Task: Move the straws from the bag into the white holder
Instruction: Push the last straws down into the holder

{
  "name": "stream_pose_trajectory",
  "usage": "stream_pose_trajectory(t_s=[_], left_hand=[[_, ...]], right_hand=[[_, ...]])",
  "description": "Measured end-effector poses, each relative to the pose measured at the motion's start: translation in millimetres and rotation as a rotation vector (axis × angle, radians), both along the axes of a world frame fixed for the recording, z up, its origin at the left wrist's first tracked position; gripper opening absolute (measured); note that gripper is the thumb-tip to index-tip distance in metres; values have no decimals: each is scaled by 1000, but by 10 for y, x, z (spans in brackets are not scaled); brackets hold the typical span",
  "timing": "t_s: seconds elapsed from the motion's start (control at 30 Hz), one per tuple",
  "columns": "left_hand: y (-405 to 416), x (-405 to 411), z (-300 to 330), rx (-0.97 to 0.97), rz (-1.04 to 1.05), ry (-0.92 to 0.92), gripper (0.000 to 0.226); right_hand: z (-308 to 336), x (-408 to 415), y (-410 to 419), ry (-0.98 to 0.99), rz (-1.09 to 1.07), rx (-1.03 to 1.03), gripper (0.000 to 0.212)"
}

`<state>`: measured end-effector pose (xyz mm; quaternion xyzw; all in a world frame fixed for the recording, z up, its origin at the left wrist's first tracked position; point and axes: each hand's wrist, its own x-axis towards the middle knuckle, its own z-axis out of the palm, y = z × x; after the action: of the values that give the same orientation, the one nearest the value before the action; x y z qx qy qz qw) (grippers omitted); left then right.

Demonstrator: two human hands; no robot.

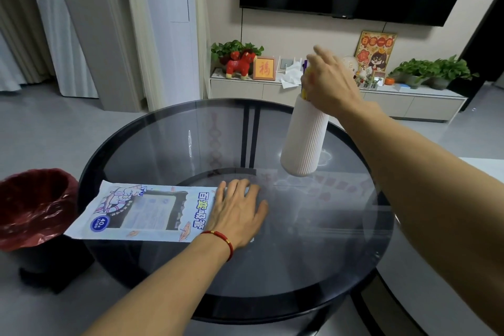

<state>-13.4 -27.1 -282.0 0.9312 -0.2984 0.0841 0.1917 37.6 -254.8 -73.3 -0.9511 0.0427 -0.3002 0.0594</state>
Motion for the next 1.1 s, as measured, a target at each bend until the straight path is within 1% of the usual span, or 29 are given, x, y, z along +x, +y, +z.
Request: stream_pose_trajectory(t_s=[0.03,0.17,0.27,0.3,0.33,0.37,0.43,0.5,0.57,0.6,0.63,0.7,0.77,0.83,0.9,0.93,1.03,1.1], left_hand=[[10,-3,34,-11,-11,-12,46],[99,-27,155,-34,-37,-56,49],[221,-55,219,2,-34,-60,48],[269,-57,238,18,-27,-68,48],[336,-73,259,39,-14,-77,47],[405,-73,277,56,5,-85,45],[556,-62,301,92,50,-80,43],[757,-56,325,130,96,-44,45],[973,-60,325,191,134,16,50],[1076,-64,316,236,148,51,55],[1201,-79,297,292,166,80,59],[1388,-117,235,394,214,95,63],[1617,-193,166,395,318,104,62],[1815,-272,128,265,483,144,63],[1979,-319,160,60,663,195,65],[2063,-317,213,-87,751,217,65],[2496,-189,387,-628,1025,274,62],[2804,-76,397,-913,1130,321,61]], right_hand=[[3,-19,2,8,-5,-18,50],[34,-123,77,-88,11,-64,50],[-25,-237,225,-142,81,-124,39],[-81,-292,309,-141,129,-105,32],[-172,-374,427,-101,182,-43,26],[-300,-452,550,-21,222,44,23],[-658,-590,768,200,232,209,22],[-1070,-716,989,437,162,310,30],[-1408,-810,1208,623,64,345,49],[-1528,-831,1306,641,36,374,55],[-1614,-837,1424,618,26,426,57],[-1703,-811,1618,552,29,564,55],[-1736,-742,1851,550,69,727,53],[-1761,-651,2093,556,148,931,41],[-1772,-555,2350,526,225,1068,27],[-1767,-494,2489,502,248,1139,23],[-1759,-295,3069,480,289,1361,17],[-1766,-164,3445,480,277,1415,15]])
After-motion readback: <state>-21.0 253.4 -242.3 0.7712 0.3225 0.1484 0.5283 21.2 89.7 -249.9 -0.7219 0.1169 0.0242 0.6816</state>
